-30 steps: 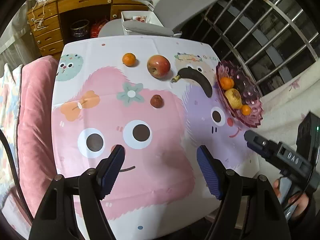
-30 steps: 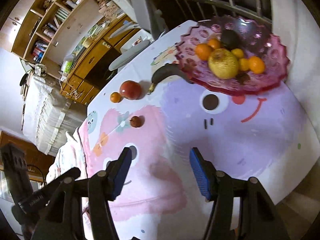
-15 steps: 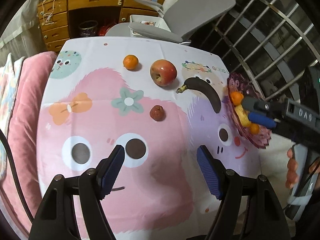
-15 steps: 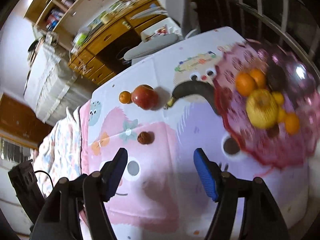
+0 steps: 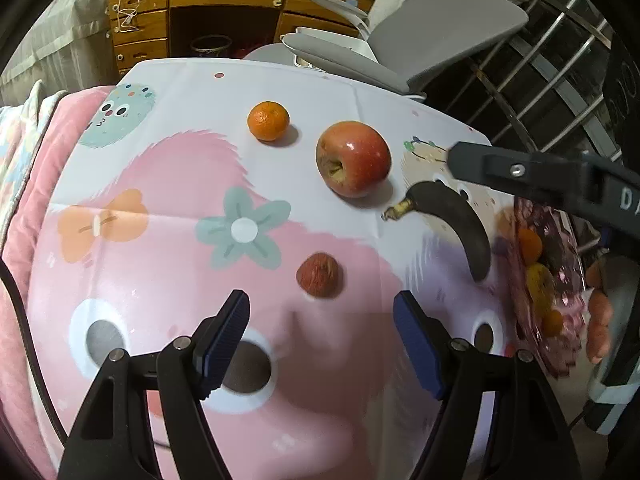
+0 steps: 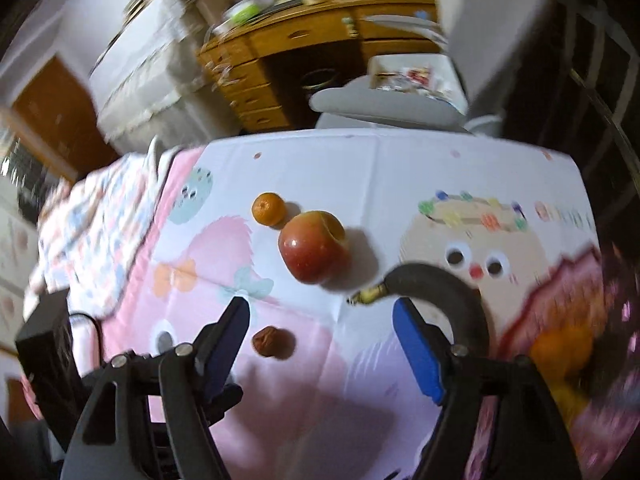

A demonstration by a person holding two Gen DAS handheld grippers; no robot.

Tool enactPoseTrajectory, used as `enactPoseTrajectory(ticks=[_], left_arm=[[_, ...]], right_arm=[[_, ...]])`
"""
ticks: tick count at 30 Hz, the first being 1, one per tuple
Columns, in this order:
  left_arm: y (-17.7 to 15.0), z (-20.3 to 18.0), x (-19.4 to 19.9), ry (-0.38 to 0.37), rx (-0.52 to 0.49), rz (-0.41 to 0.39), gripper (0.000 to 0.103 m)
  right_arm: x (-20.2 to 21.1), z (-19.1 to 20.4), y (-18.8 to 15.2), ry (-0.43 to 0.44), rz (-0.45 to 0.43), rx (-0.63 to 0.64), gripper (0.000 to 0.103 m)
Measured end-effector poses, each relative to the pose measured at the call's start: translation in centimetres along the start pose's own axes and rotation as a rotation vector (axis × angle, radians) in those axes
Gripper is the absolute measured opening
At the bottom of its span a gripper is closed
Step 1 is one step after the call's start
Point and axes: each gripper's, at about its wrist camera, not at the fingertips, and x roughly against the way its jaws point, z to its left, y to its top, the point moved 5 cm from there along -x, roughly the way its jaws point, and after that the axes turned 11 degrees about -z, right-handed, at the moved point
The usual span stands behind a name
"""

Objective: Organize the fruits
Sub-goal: 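Move both tools back toward the red apple and small brown fruit, then close the left tool on the small brown fruit while the right tool grasps the red apple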

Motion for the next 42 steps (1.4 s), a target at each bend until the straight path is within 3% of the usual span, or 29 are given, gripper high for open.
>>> enactPoseTrajectory(ticks=[6, 12, 22, 26, 30, 42], left_arm=[[0.3, -0.3, -2.8, 0.017, -0.005, 0.011, 0.07], [0.5, -0.4, -4.9, 0.037, -0.021, 0.027, 0.06], [0.5, -0.1, -6.9, 0.029, -0.024, 0.024, 0.028], [0.6, 0.0, -7.1, 0.017, -0.003, 0.019, 0.026], [0.4, 0.3, -6.7, 0.025, 0.013, 0.022, 0.026], [0.5, 1.8, -4.4, 0.072, 0.06, 0.0, 0.026]], right_arm=[[-3.3, 0.6, 0.3, 0.03, 0.011, 0.057, 0.075], [-6.2, 0.8, -0.1, 0.034, 0.016, 0.061, 0.075], [-9.0, 0.5, -1.0, 0.007, 0.024, 0.061, 0.075], [-9.5, 0.6, -0.9, 0.004, 0.008, 0.08, 0.072], [-9.8, 0.8, -1.0, -0.012, -0.004, 0.108, 0.061], [-9.4, 0.5, -1.0, -0.028, 0.023, 0.106, 0.058]])
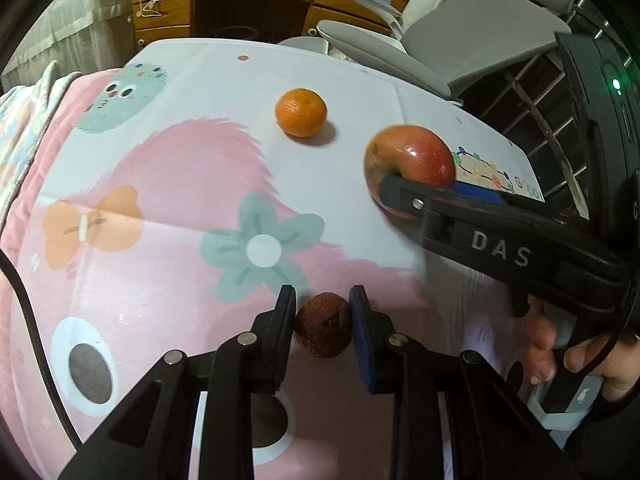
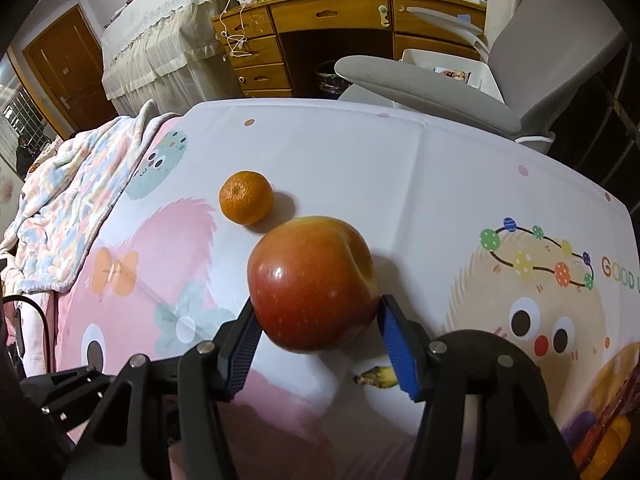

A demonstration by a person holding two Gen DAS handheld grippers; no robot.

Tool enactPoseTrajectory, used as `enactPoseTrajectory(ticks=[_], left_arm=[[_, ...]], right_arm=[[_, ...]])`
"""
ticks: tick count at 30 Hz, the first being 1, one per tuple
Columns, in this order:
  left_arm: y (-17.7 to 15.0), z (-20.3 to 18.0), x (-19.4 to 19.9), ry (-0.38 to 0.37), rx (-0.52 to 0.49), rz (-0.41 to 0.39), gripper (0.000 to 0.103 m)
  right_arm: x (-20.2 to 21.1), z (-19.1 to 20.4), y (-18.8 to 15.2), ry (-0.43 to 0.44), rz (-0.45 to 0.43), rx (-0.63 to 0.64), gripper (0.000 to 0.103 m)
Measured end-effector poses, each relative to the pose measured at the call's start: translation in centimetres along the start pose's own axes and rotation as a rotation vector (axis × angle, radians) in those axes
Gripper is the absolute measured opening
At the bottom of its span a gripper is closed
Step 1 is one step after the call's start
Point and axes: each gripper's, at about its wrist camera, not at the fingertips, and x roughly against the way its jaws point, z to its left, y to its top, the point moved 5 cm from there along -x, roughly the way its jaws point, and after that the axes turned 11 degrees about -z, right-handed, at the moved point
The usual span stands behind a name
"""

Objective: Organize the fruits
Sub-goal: 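Close the left tool on the small brown fruit while the right tool grasps the red apple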

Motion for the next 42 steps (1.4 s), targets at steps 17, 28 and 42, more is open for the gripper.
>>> enactPoseTrajectory(ticks=[17, 28, 42], left_arm=[[0.8, 0.7, 6.6, 0.009, 0.021, -0.07, 0.026], [0.4, 1.9, 8.2, -0.027, 0.004, -0.062, 0.026], [2.5, 6.0, 9.7, -0.102, -0.055, -0.063, 0.026]], right_arm=[[3.7, -0.2, -0.7, -0.019, 0.051, -0.046, 0.055], [3.7, 0.4, -1.6, -0.074, 0.069, -0.077, 0.058], [2.1, 1.6, -1.7, -0.22, 0.079, -0.149, 0.061]])
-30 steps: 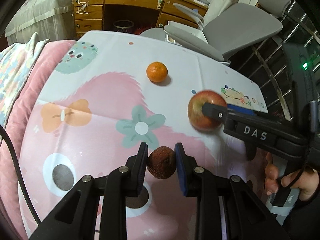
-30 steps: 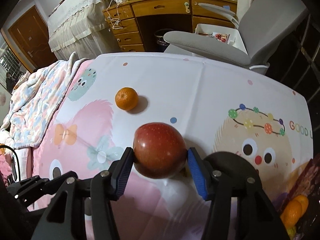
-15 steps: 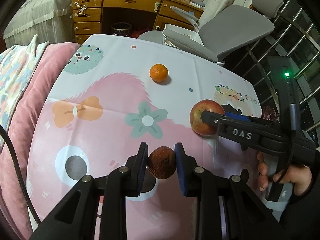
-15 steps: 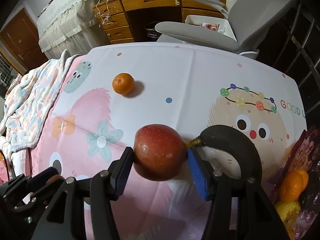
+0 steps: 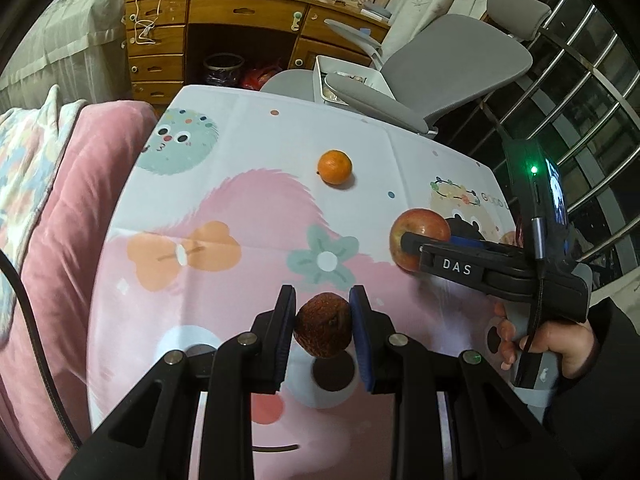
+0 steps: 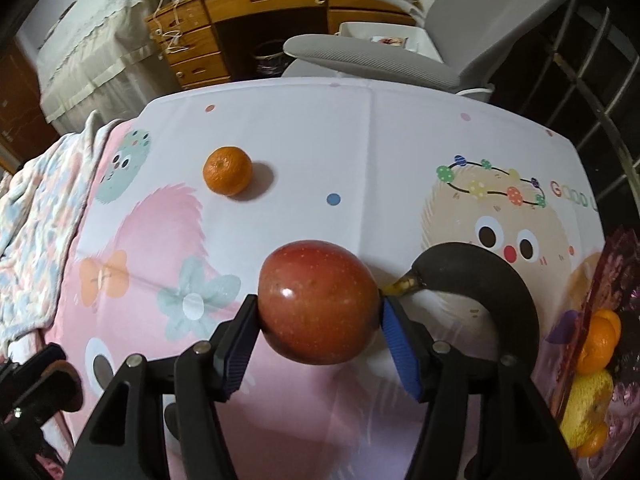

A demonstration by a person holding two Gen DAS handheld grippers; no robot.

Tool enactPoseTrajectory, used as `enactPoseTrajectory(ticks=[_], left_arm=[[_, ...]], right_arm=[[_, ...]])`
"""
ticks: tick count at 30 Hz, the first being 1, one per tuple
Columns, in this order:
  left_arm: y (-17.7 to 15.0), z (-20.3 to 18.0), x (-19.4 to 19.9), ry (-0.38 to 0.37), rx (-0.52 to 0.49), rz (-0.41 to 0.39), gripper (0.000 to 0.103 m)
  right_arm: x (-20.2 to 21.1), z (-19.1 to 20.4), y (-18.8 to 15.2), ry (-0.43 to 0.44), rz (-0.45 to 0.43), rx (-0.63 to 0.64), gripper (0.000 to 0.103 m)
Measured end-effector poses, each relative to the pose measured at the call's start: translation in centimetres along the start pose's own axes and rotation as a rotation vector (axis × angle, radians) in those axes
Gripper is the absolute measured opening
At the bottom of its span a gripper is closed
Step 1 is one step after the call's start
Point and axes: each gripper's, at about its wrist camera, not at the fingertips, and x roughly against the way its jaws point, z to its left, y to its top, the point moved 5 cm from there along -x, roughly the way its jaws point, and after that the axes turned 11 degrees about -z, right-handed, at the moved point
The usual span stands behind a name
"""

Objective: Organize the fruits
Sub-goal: 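Close the left tool on the small brown fruit while the right tool grasps the red apple, then carry the brown fruit in the left tool while the right tool carries the apple to the pink bowl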

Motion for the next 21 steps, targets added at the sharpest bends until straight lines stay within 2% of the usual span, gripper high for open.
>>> enactPoseTrajectory(ticks=[9, 16, 21], left_arm=[[0.6, 1.2, 1.0, -0.039, -0.029, 0.027, 0.026], [-0.1, -0.8, 1.4, -0.087, -0.066, 0.056, 0.026], [-0.8, -3.1, 1.9, -0.11, -0.109, 0.064, 0.026]], right_arm=[[1.4, 0.0, -2.4, -0.016, 0.049, -0.097, 0.06], [3.9, 0.3, -5.8, 0.02, 0.101, -0.156, 0.06], [6.6, 0.0, -7.4, 0.067, 0.094, -0.192, 0.06]])
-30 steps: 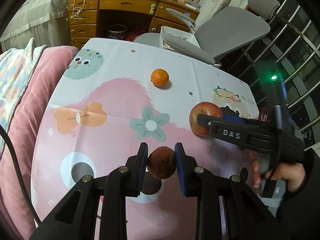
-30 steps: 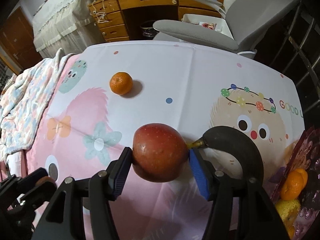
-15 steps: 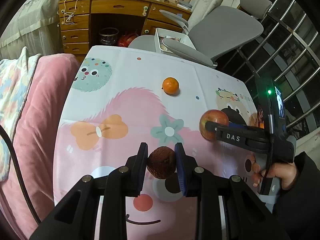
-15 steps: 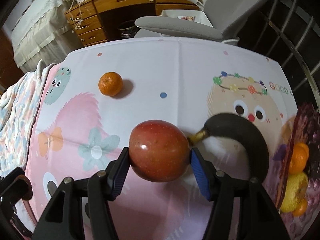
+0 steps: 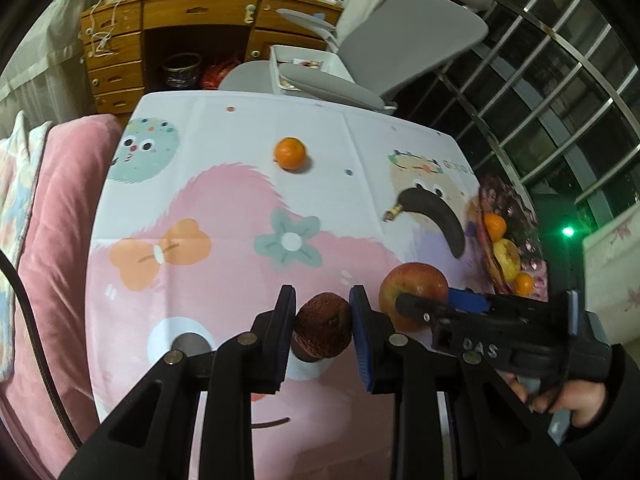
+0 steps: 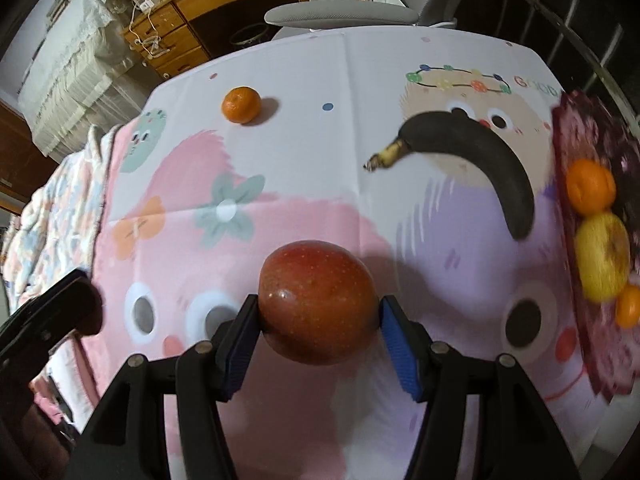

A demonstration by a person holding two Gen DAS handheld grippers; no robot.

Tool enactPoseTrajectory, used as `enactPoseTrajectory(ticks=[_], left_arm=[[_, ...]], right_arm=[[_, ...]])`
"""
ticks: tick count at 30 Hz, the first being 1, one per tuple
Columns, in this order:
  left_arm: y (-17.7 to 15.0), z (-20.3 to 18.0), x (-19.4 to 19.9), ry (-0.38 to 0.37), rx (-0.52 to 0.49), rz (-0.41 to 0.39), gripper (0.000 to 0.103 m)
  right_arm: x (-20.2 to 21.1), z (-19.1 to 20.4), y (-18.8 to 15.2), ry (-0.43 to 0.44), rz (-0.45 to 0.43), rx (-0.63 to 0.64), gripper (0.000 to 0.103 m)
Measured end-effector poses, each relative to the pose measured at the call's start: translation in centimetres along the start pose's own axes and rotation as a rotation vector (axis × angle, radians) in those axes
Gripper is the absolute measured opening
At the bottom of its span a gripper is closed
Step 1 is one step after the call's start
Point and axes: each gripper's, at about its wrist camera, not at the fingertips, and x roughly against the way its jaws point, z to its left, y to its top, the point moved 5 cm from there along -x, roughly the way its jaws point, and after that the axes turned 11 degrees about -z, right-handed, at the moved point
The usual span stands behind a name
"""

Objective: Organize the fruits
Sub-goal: 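Carry the brown fruit in the left tool while the right tool carries the apple to the pink bowl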

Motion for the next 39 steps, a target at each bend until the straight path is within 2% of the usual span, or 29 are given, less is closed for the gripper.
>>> enactPoseTrajectory(ticks=[12, 22, 31, 39], left_arm=[[-1.0, -8.0, 1.3, -0.001, -0.026, -0.024, 0.026], [-1.5, -17.1, 2.2, -0.025, -0.033, -0.075, 0.026], [-1.8, -24.3, 1.1, -0.058, -0.05, -0.106, 0.026], [-2.2, -29.5, -2.0, -0.091, -0.062, -0.077, 0.026]], right_arm=[[8.3, -3.7, -2.4, 0.1, -0.018, 0.011, 0.06], [15.1, -9.8, -2.2, 0.127, -0.077, 0.061, 0.06], [18.0, -15.7, -1.5, 0.111, -0.118, 0.069, 0.06], [18.5, -21.9, -0.7, 0.07, -0.124, 0.044, 0.06]])
